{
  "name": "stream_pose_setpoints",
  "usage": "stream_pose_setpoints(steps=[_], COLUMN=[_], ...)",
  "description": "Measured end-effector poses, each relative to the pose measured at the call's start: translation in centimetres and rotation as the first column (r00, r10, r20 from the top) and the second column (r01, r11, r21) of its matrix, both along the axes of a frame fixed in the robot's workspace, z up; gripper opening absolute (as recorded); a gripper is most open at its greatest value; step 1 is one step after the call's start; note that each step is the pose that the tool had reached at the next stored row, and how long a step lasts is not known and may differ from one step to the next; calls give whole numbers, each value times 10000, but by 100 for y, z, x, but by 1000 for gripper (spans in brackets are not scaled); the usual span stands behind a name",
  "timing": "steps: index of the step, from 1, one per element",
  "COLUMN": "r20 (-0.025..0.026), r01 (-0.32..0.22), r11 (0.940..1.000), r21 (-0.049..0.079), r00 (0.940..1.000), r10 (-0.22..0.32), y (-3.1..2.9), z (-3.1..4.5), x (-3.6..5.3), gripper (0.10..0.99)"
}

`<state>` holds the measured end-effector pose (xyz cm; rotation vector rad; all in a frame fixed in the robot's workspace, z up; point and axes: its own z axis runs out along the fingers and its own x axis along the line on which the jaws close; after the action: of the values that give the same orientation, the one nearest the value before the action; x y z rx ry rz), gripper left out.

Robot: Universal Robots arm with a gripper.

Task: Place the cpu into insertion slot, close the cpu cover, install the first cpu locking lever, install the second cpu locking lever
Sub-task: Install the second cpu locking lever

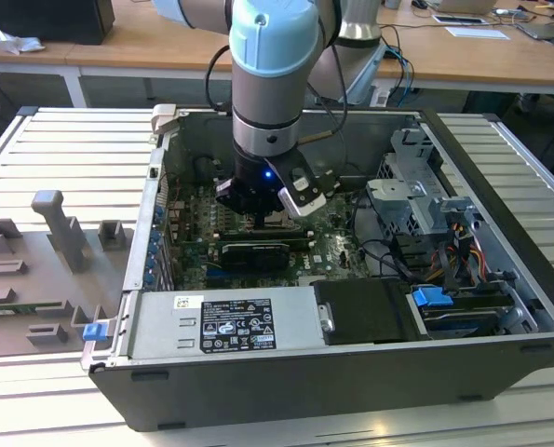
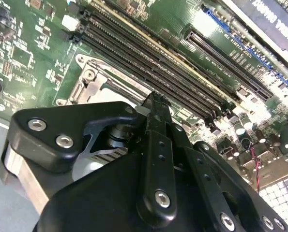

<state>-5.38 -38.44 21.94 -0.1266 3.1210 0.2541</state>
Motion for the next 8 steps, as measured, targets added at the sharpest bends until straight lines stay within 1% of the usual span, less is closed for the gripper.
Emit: stream_pose_setpoints(steps=[2, 5, 8], r20=[0, 3, 4], r01=[-187, -196, -196], r11=[9998, 9997, 9996], r21=[18, 128, 196], r00=[9998, 9998, 9998], r10=[187, 196, 195], y=[-4, -28, -55], z=[0, -2, -4], x=[-16, -69, -95], gripper=[106, 106, 106])
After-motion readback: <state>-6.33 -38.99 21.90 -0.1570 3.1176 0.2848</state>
